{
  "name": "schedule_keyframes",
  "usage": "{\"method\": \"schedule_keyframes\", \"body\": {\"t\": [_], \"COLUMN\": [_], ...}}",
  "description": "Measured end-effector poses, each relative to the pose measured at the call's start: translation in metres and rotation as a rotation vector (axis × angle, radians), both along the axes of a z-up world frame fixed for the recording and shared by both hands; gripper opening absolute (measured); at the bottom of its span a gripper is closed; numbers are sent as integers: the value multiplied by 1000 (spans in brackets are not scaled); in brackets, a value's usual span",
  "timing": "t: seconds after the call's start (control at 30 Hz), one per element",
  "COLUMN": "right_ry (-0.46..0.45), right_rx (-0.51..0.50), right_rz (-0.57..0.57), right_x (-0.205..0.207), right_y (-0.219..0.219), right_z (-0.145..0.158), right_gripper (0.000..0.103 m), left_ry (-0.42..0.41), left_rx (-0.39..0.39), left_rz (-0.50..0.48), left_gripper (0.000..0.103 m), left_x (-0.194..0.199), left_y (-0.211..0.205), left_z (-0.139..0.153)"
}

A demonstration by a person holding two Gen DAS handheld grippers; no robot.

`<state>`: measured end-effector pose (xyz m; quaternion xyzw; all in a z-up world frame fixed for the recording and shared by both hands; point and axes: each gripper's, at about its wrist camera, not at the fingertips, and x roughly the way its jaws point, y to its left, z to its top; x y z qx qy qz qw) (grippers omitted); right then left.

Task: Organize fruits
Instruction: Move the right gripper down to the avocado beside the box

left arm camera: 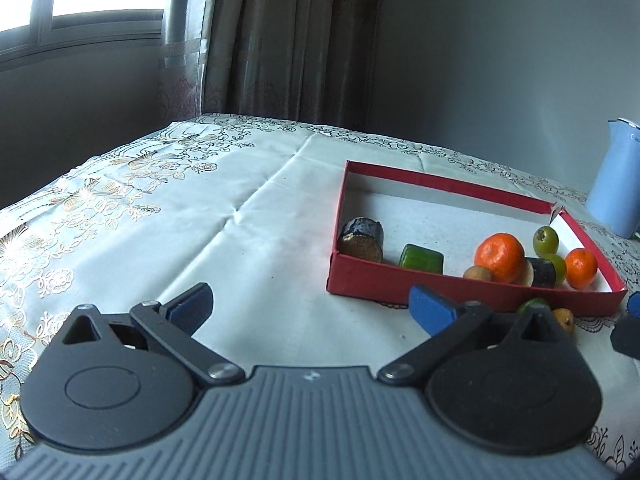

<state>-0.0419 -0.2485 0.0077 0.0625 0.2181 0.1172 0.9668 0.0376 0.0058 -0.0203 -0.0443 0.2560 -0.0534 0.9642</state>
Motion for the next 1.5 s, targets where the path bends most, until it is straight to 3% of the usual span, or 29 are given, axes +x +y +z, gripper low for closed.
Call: {"method": "schedule_keyframes", "body": {"t": [0.2,0.47,0.73,1.1,1.3,1.43,1.5], "right_ry": [34,87,131,129,100,102,103], "right_rx": [-63,-69,-72,-154,-43,-84,-90], "right_rz": [103,151,91,24,151,37,46], "right_x": [12,26,44,51,38,39,41], "right_y": [41,59,54,75,68,60,60], "right_z": [2,-9,-16,-17,-8,-9,-10], "right_gripper": [86,86,85,88,86,86,86], "left_ry": [0,2,-3,0,7,12,10], "left_rx": [-32,-69,-69,-74,-100,-101,-100], "left_rz": [2,15,16,28,51,51,51], "left_gripper": [103,103,103,103,103,103,103], "left_x": [1,2,2,2,4,5,5], "left_y": [5,10,10,11,16,17,17], "left_z": [0,1,1,0,0,0,0]}}
